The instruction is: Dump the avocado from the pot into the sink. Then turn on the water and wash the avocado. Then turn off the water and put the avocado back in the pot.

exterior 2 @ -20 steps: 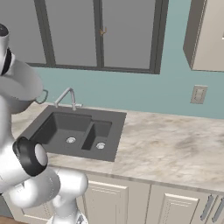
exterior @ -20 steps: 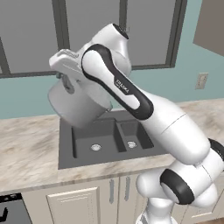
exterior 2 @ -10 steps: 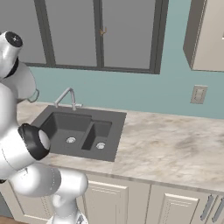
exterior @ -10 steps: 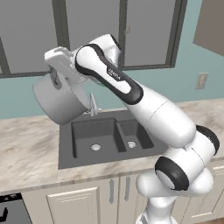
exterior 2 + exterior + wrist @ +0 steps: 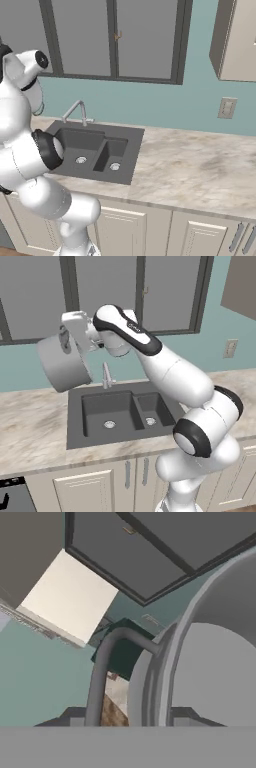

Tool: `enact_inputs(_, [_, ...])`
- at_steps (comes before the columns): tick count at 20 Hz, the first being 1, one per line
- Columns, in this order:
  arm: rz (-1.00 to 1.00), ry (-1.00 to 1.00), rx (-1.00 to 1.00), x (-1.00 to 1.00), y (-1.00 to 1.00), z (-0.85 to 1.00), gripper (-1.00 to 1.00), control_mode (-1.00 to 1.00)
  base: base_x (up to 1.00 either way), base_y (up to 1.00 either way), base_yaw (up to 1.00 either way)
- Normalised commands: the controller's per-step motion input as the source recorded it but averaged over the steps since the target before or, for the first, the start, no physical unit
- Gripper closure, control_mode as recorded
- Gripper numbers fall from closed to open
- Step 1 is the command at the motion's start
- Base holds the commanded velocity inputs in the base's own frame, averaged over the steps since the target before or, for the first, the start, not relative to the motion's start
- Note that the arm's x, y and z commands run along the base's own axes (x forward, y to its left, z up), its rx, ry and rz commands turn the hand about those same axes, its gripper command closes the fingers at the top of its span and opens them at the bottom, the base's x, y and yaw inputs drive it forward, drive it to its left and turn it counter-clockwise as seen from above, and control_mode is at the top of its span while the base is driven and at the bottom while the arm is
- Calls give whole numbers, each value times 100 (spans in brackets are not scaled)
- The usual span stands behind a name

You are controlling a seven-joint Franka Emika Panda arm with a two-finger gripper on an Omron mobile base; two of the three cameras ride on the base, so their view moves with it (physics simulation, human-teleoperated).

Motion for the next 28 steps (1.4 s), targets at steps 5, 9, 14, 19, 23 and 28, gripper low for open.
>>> enact_inputs(5, [0, 0, 15, 56, -28, -22, 100, -100, 0, 0, 0])
enact_inputs(9, [0, 0, 13, 36, -29, -16, 100, -100, 0, 0, 0])
enact_inputs(14, [0, 0, 15, 10, -34, -1, 100, -100, 0, 0, 0])
enact_inputs(19, [0, 0, 14, 12, -36, 0, 100, -100, 0, 0, 0])
enact_inputs(23, [0, 0, 9, 8, -49, 0, 100, -100, 0, 0, 0])
enact_inputs(28, [0, 0, 11, 4, -49, 0, 100, -100, 0, 0, 0])
